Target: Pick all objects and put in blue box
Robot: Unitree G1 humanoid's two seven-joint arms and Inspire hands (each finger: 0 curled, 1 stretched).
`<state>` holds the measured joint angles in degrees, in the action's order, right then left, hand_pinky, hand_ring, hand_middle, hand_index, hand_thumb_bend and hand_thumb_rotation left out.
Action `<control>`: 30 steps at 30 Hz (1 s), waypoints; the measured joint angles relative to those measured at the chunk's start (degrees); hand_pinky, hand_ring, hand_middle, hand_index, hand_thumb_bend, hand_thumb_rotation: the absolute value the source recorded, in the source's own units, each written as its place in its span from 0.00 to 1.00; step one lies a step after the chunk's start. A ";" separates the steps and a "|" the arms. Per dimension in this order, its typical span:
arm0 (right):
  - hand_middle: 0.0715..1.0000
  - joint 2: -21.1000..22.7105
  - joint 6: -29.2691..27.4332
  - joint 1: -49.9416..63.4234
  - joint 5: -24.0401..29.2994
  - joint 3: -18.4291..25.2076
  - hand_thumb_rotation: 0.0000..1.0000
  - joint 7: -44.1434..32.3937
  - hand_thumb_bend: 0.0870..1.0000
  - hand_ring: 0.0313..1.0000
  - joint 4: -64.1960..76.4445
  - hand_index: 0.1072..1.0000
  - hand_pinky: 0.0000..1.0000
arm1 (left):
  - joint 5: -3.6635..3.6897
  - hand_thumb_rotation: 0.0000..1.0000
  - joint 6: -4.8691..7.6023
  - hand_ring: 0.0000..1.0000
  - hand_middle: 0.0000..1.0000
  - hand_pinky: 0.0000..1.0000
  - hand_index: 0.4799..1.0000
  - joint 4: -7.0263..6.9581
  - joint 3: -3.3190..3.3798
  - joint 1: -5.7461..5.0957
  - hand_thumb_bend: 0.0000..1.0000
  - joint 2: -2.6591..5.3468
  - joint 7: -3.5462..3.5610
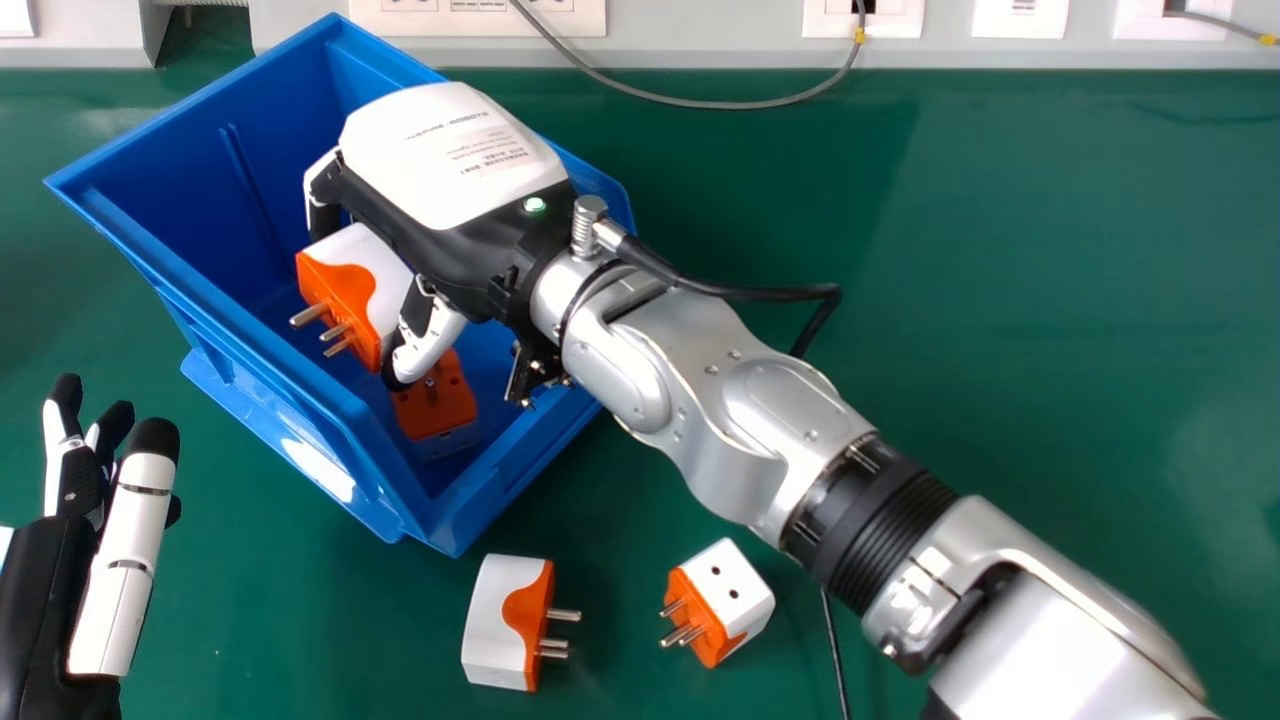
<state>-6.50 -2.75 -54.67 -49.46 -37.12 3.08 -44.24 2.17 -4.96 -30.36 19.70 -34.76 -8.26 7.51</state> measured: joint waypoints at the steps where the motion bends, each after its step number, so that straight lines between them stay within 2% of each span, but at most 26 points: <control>1: 0.51 -0.31 -0.38 -0.78 0.00 -0.27 0.00 0.35 0.45 0.42 -1.55 0.43 0.33 | 0.00 0.98 0.00 0.96 0.99 0.89 1.00 -0.01 -0.02 -0.09 0.44 0.01 -0.01; 7: 0.51 -1.56 -1.44 -3.19 0.01 -1.30 0.00 1.22 0.45 0.42 -8.15 0.44 0.33 | -0.01 0.98 0.00 0.96 0.99 0.90 1.00 -0.39 -0.37 -0.58 0.43 0.19 -0.03; 12: 0.51 -1.65 -1.65 -3.55 -0.21 -2.33 0.00 2.81 0.45 0.42 -12.41 0.44 0.33 | -0.02 0.99 -0.03 0.96 0.99 0.90 1.00 -1.28 -0.55 -0.98 0.43 0.20 -0.03; 30: 0.49 -1.96 -0.45 -5.35 -0.59 -4.47 0.00 4.91 0.45 0.42 -16.48 0.39 0.35 | -0.27 0.99 -0.03 0.96 0.99 0.90 1.00 -1.37 -0.70 -1.15 0.43 0.24 -0.13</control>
<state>-8.46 -3.20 -60.02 -50.05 -41.60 7.99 -60.72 1.90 -4.99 -31.73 18.99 -35.91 -8.03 7.38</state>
